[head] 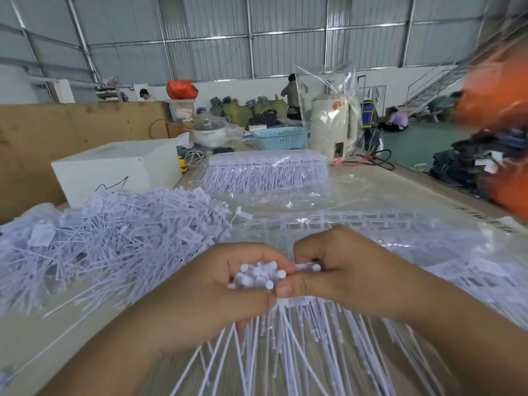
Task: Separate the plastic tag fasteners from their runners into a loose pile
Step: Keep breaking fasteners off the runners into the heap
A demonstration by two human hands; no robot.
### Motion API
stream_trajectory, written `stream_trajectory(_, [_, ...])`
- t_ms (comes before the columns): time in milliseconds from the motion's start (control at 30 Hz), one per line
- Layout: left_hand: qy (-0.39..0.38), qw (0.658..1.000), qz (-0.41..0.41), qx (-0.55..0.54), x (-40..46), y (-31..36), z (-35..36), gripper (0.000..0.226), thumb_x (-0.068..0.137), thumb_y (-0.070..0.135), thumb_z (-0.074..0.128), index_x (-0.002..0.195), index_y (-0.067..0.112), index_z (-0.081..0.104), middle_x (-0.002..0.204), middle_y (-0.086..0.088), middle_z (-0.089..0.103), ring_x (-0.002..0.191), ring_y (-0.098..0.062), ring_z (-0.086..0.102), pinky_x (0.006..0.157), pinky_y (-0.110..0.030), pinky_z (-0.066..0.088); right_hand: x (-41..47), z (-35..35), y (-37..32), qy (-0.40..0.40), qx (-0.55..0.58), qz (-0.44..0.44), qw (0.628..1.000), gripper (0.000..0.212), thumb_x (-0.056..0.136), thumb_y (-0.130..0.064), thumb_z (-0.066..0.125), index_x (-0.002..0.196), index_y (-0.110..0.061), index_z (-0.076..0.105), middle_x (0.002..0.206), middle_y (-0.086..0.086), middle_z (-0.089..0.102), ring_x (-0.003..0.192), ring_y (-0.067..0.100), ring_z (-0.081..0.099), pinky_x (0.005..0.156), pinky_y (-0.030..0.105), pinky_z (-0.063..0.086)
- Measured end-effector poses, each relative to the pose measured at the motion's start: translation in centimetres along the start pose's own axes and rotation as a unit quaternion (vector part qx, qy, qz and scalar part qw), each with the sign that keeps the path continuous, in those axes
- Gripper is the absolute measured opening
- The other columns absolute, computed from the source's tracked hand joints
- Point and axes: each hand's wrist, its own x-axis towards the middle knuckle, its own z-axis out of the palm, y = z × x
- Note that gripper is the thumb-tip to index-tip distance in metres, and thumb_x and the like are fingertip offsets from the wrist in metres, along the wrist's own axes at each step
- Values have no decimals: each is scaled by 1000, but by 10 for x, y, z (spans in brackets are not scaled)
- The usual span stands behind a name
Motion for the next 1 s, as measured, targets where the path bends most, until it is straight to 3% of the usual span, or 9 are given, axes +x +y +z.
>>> stream_trajectory(133, [-10, 999, -12, 38, -1, 0, 1, 29, 78, 22, 67, 100, 38, 74, 64, 14, 59, 53, -5, 51, 53, -24, 48, -4, -7, 2, -88, 123, 27, 988, 12, 86, -32, 73, 89, -28, 62, 71, 5, 55, 64, 12, 49, 63, 30, 38])
stream_trajectory(233, [-17, 999, -20, 36, -2, 2, -4, 27, 76, 24, 67, 99, 37, 75, 61, 14, 58, 52, -7, 51, 53, -25, 47, -5, -12, 6, -120, 214, 49, 968, 31, 84, -23, 70, 108, -33, 55, 75, -1, 56, 66, 11, 50, 65, 26, 38])
stream_trajectory(400, [-53, 998, -19, 11, -5, 8, -6, 20, 76, 22, 74, 92, 32, 72, 67, 17, 59, 53, -1, 50, 51, -19, 48, -3, -12, 5, -108, 273, 43, 955, 34, 82, -17, 68, 110, -31, 55, 74, 7, 54, 68, 13, 52, 71, 25, 39])
stream_trajectory(500, [3, 1000, -1, -4, -2, 9, 0, 24, 75, 15, 83, 85, 31, 68, 64, 17, 56, 54, 0, 50, 49, -19, 47, -1, -7, 4, -46, 269, 43, 961, 26, 84, -20, 68, 105, -28, 56, 71, 13, 49, 69, 20, 47, 72, 36, 36])
stream_trajectory(600, [114, 993, 22, -13, 6, 7, 16, 22, 78, 14, 78, 79, 28, 61, 60, 13, 53, 54, -7, 50, 50, -21, 46, 5, 5, -2, 78, 238, 40, 967, 15, 92, -12, 65, 93, -20, 54, 60, -8, 47, 57, 21, 37, 56, 34, 32])
stream_trajectory(700, [175, 983, 30, -50, 11, 7, 29, 25, 80, 13, 75, 73, 30, 58, 55, 15, 55, 48, -2, 52, 46, -17, 46, 12, 4, 3, 252, 222, 55, 940, 17, 94, -9, 60, 82, -15, 50, 48, -12, 42, 42, 14, 30, 39, 22, 26])
stream_trajectory(767, [184, 980, 24, -67, 10, 8, 28, 19, 75, 24, 77, 73, 32, 60, 56, 16, 57, 47, 0, 52, 47, -18, 47, 11, -8, 7, 276, 262, 58, 923, 14, 93, -12, 62, 88, -14, 49, 48, -10, 39, 47, 18, 28, 43, 27, 26])
stream_trajectory(867, [164, 985, 24, -45, 8, 6, 24, 23, 69, 38, 82, 79, 33, 62, 56, 15, 53, 48, -5, 50, 51, -29, 51, 3, -16, 7, 137, 314, 25, 939, 31, 85, -19, 71, 109, -18, 50, 58, 3, 41, 53, 20, 33, 53, 35, 30])
stream_trajectory(1000, [122, 990, 43, -63, 7, 5, 24, 15, 72, 25, 76, 79, 28, 64, 61, 10, 56, 48, -7, 51, 49, -27, 50, -1, -3, -3, -66, 312, -8, 948, 48, 87, -9, 64, 128, -23, 43, 74, -2, 68, 71, 13, 64, 71, 19, 48])
